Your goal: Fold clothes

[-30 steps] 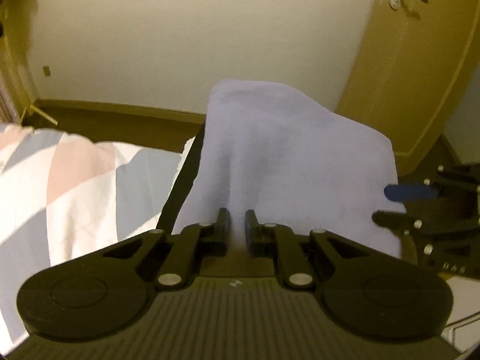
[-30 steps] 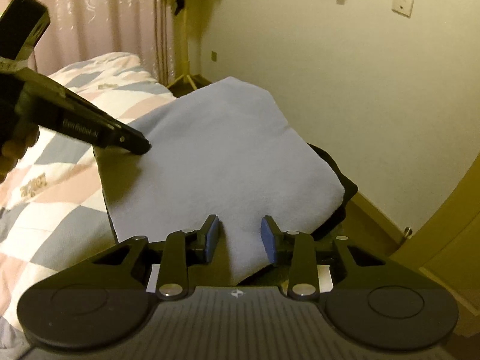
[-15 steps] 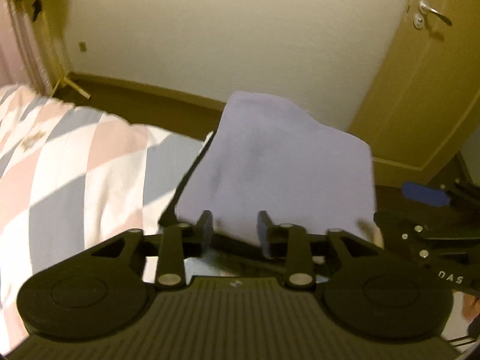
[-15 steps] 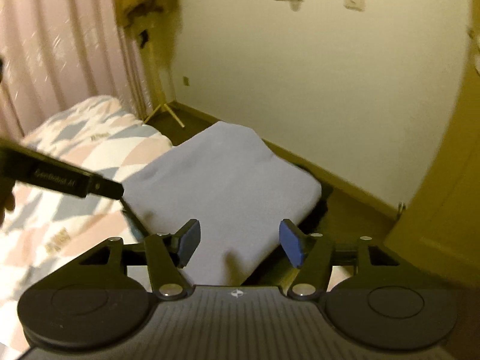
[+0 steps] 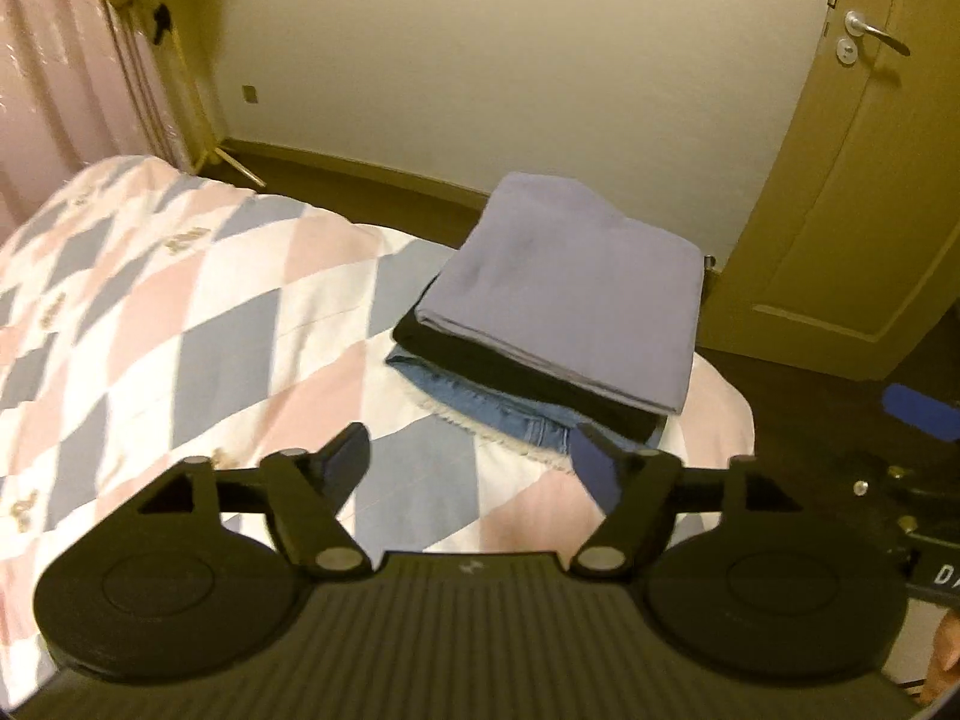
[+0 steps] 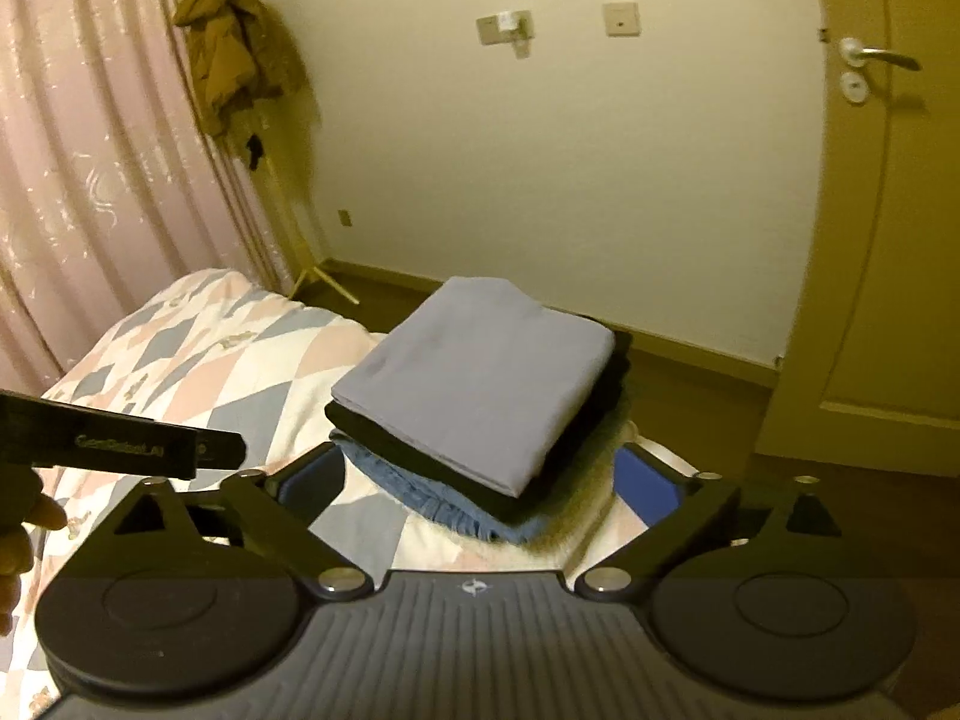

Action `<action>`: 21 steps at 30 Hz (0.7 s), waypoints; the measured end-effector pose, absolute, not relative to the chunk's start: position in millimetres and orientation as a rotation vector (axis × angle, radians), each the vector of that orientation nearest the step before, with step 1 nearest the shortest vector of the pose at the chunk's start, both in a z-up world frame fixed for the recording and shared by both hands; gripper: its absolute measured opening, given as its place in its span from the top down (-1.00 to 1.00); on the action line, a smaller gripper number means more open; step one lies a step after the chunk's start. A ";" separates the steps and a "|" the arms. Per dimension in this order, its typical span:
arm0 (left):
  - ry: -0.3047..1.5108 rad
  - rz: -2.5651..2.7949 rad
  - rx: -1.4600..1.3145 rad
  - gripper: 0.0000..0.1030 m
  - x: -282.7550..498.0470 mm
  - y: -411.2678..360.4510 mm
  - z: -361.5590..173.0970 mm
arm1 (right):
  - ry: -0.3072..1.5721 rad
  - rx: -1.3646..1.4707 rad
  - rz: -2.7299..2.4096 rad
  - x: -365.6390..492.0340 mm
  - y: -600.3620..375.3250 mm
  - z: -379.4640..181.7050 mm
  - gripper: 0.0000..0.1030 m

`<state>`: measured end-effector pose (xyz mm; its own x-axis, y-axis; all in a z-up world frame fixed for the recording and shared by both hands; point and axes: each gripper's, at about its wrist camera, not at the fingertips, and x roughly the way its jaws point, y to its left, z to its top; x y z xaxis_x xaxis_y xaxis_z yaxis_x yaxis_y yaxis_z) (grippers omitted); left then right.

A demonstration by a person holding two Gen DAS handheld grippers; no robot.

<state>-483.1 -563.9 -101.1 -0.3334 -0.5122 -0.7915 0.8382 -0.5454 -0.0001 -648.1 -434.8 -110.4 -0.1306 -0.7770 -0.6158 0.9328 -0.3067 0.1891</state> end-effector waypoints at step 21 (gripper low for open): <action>0.456 -1.940 0.888 -0.99 -432.0 -462.0 -53.3 | 0.277 0.818 -1.808 -608.9 -339.1 -68.9 -1.00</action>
